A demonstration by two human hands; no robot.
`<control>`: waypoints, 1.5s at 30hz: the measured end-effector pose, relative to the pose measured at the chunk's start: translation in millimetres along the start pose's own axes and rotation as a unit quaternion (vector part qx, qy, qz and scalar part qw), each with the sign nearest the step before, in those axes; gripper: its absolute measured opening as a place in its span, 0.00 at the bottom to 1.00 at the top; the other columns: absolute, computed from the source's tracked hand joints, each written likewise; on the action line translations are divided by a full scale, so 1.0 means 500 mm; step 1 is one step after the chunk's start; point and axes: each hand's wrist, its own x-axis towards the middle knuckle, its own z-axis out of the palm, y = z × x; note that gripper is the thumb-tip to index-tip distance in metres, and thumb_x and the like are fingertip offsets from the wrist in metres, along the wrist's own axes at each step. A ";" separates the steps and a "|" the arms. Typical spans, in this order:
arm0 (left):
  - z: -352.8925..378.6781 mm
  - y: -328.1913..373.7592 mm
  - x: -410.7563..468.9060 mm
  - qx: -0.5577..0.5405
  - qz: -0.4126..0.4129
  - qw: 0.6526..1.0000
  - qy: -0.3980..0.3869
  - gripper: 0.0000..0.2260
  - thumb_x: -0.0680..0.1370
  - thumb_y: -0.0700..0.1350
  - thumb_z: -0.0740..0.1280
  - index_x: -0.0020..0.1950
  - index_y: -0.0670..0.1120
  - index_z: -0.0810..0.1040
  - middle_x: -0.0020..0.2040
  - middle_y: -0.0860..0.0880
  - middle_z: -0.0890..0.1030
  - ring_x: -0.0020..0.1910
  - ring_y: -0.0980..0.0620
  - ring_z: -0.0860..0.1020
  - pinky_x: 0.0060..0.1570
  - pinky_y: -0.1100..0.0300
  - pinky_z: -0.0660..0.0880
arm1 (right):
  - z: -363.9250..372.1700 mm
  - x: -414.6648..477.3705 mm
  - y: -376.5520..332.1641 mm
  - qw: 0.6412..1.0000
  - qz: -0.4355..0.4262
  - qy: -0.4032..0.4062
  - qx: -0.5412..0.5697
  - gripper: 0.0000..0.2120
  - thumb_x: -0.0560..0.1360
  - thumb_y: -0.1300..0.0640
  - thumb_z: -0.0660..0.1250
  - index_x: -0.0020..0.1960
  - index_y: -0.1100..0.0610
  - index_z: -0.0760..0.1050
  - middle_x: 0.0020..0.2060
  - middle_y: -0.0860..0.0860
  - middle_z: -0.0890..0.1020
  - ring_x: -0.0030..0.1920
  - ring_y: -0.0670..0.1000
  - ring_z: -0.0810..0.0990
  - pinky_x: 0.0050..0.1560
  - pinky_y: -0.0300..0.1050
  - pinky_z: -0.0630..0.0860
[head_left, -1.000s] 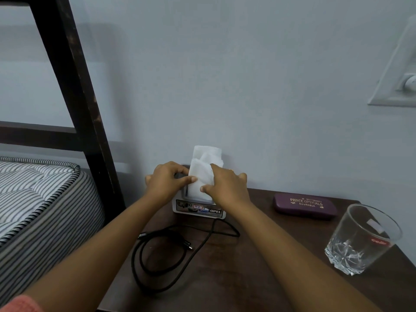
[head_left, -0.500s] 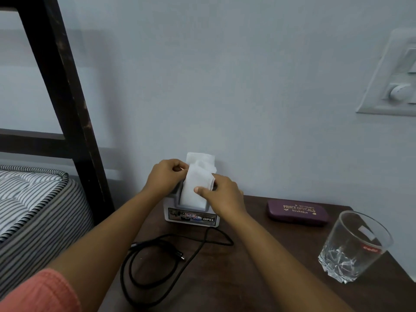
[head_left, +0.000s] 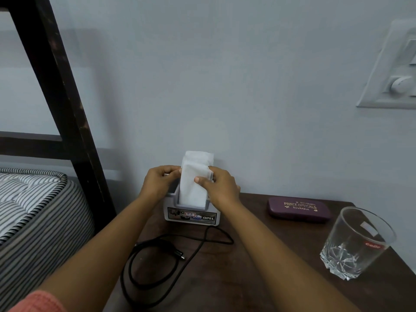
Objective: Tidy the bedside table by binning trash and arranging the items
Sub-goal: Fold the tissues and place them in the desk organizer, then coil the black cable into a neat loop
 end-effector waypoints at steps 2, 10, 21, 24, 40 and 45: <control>-0.001 -0.004 0.004 0.015 -0.008 1.000 -0.011 0.09 0.74 0.47 0.69 0.36 0.57 0.83 0.39 0.55 0.85 0.44 0.50 0.82 0.50 0.54 0.77 | 0.000 0.001 -0.002 1.000 0.012 0.007 0.017 0.14 0.73 0.45 0.66 0.57 0.47 0.76 0.51 0.47 0.83 0.53 0.53 0.79 0.61 0.58 0.68; -0.009 0.013 -0.004 0.023 0.011 0.999 -0.046 0.07 0.78 0.46 0.64 0.46 0.51 0.82 0.44 0.52 0.83 0.47 0.51 0.80 0.54 0.54 0.76 | -0.014 -0.005 -0.004 0.998 -0.008 0.002 0.069 0.16 0.71 0.48 0.71 0.57 0.49 0.74 0.53 0.48 0.81 0.50 0.51 0.78 0.52 0.50 0.74; -0.026 -0.056 -0.108 -0.114 -0.089 0.989 -0.030 0.16 0.81 0.49 0.58 0.66 0.46 0.73 0.63 0.47 0.78 0.62 0.51 0.76 0.65 0.53 0.70 | -0.006 -0.108 0.059 0.984 0.041 0.013 0.171 0.23 0.81 0.52 0.55 0.74 0.56 0.59 0.73 0.50 0.65 0.72 0.48 0.63 0.64 0.35 0.58; -0.013 -0.046 -0.127 -0.115 -0.073 0.991 -0.013 0.14 0.81 0.49 0.56 0.48 0.48 0.81 0.43 0.52 0.86 0.45 0.58 0.83 0.47 0.62 0.75 | -0.006 -0.097 0.053 0.980 0.053 -0.002 0.190 0.22 0.81 0.53 0.53 0.74 0.55 0.59 0.73 0.50 0.64 0.72 0.48 0.62 0.65 0.36 0.58; -0.115 -0.032 -0.248 0.203 0.070 0.976 0.027 0.10 0.77 0.43 0.66 0.57 0.52 0.80 0.55 0.56 0.81 0.54 0.60 0.78 0.54 0.64 0.73 | -0.017 -0.262 0.082 0.959 -0.272 0.012 -0.075 0.22 0.77 0.45 0.57 0.70 0.44 0.63 0.69 0.35 0.65 0.74 0.40 0.53 0.74 0.49 0.43; -0.112 -0.086 -0.380 0.363 0.127 0.921 -0.059 0.11 0.72 0.56 0.64 0.50 0.56 0.82 0.47 0.61 0.82 0.47 0.62 0.79 0.48 0.64 0.74 | -0.007 -0.332 0.133 0.858 -0.375 -0.019 -0.351 0.14 0.69 0.49 0.61 0.54 0.42 0.76 0.51 0.38 0.81 0.68 0.46 0.69 0.68 0.67 0.48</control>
